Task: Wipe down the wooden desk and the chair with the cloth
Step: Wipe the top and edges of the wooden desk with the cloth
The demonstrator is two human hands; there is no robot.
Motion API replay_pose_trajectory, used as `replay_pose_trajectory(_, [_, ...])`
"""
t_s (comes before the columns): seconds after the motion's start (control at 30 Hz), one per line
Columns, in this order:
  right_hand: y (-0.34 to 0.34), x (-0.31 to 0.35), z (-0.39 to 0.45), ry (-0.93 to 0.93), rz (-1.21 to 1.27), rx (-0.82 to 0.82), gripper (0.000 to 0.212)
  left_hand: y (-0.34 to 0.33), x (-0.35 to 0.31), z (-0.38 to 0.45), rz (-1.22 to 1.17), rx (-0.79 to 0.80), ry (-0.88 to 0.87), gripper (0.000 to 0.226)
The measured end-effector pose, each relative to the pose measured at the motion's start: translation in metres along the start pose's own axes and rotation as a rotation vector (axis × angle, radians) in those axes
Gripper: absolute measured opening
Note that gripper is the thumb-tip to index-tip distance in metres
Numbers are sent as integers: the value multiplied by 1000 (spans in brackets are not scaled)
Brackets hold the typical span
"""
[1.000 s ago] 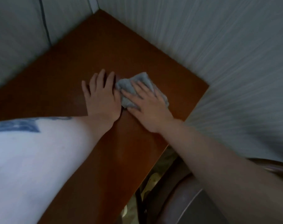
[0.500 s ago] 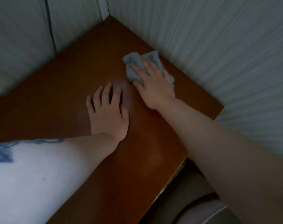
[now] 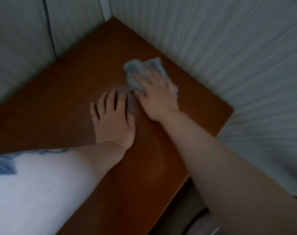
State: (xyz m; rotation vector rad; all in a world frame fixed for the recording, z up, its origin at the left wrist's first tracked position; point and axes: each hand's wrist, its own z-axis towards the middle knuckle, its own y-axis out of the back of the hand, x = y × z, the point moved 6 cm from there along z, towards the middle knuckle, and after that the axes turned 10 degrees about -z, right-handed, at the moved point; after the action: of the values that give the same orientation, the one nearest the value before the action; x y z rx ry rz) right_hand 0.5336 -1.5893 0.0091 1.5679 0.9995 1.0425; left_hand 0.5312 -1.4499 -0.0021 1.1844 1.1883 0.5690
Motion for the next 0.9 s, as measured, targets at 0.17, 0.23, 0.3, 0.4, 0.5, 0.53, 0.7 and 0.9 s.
replay_pose_trajectory(0.17, [-7,-63,-66,-583,1,-222,55,0,-1,0,18,10,-13,52])
replay_pose_trajectory(0.23, [-18,-26,-90,-614,22,-188,57,1,-1,0,7,-5,-22,51])
replay_pose_trajectory(0.3, [-17,5,-83,-316,32,-123,56,1,-3,-2,-7,-6,-29,52])
replay_pose_trajectory(0.4, [-5,-34,-64,-100,-58,-81,53,3,-4,-2,10,-7,-26,52])
replay_pose_trajectory(0.5, [-3,-112,-104,-543,-12,-170,54,6,-6,-3,25,-31,-47,50])
replay_pose_trajectory(0.53, [-7,-112,-124,-670,0,-185,55,6,-9,-5,34,-46,-77,48])
replay_pose_trajectory(0.7, [-21,1,-132,-115,24,-38,54,16,-16,-28,-34,-97,-249,47])
replay_pose_trajectory(0.9, [-18,-78,-144,-406,7,-126,55,23,8,-124,-142,-83,-124,46])
